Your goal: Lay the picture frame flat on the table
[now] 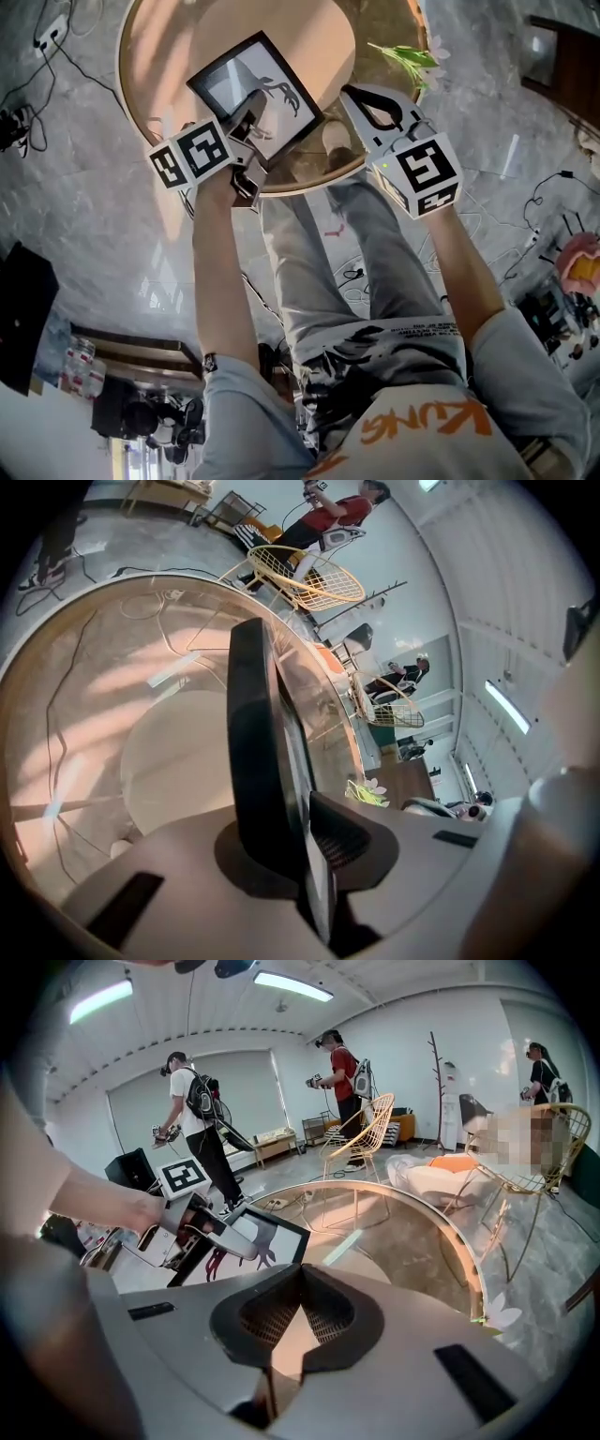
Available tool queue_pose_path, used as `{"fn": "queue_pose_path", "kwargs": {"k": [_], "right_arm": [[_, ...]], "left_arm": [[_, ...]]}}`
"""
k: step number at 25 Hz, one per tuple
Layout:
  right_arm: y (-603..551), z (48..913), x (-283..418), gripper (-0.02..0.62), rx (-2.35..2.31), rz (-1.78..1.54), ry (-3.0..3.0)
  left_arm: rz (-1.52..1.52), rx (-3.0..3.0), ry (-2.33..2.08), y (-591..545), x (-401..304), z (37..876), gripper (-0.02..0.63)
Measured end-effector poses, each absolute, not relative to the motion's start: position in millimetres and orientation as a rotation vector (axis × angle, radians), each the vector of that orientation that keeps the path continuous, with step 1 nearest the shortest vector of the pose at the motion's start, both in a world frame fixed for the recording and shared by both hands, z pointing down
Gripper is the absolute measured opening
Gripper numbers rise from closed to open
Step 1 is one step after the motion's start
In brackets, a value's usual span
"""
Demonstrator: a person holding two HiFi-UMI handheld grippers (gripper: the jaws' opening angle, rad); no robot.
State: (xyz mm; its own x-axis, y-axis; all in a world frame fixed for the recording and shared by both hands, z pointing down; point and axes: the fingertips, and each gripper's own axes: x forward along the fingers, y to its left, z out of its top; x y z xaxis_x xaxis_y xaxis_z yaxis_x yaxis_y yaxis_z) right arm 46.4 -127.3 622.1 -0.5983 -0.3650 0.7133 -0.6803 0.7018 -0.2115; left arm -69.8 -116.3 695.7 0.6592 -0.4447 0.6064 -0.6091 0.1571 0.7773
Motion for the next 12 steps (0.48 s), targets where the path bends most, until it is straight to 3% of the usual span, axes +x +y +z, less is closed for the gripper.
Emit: {"fn": "queue_pose_path", "kwargs": {"k": [3,6,12], "right_arm": [[-126,622,42,-0.002,0.790,0.636,-2.257],[-123,624,41,-0.002,0.781,0.627,-2.258],[-117,623,37,-0.002,0.781,0.635,-2.252]], "left_arm": [[0.239,1.500,-0.959,-117,-72,700,0.081],[0.425,1.508,-1.044,-113,-81,713,0.230],[0.503,1.478,-1.108,-104,-100,718,0.288]]}}
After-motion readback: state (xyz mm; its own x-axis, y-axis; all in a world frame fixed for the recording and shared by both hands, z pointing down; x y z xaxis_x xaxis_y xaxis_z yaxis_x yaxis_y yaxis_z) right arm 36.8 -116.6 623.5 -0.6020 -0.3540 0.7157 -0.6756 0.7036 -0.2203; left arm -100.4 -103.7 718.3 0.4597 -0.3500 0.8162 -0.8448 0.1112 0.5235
